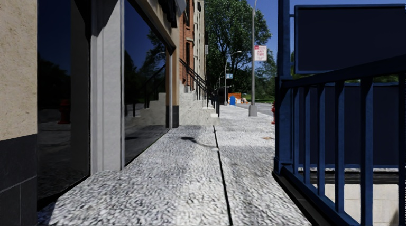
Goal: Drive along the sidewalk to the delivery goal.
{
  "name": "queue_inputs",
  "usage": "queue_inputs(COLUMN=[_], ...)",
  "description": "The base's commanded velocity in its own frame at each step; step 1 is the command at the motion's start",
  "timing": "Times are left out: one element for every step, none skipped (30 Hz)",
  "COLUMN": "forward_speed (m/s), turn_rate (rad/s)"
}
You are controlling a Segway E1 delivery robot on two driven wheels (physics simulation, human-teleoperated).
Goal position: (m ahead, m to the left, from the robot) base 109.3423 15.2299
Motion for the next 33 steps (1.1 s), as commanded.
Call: queue_inputs(forward_speed=[2.0, 2.0, 2.0, 2.0, 2.0, 2.0, 2.0, 2.0, 2.0, 2.0, 2.0, 2.0, 2.0, 2.0, 2.0, 2.0, 2.0, 2.0, 2.0, 2.0, 2.0, 2.0, 2.0, 2.0, 2.0, 2.0, 1.98, 1.9, 1.8, 1.69, 1.69, 1.65, 1.64], turn_rate=[0.0, 0.0, 0.0, 0.0, 0.0, 0.0, 0.0, 0.0, 0.0, 0.0, 0.0, 0.0, 0.0, 0.0, 0.0, 0.0, 0.0, 0.0, 0.0, 0.0, 0.0, 0.0, -0.02, -0.13, -0.23, -0.23, -0.27, -0.29, -0.29, -0.29, -0.29, -0.29, -0.29])
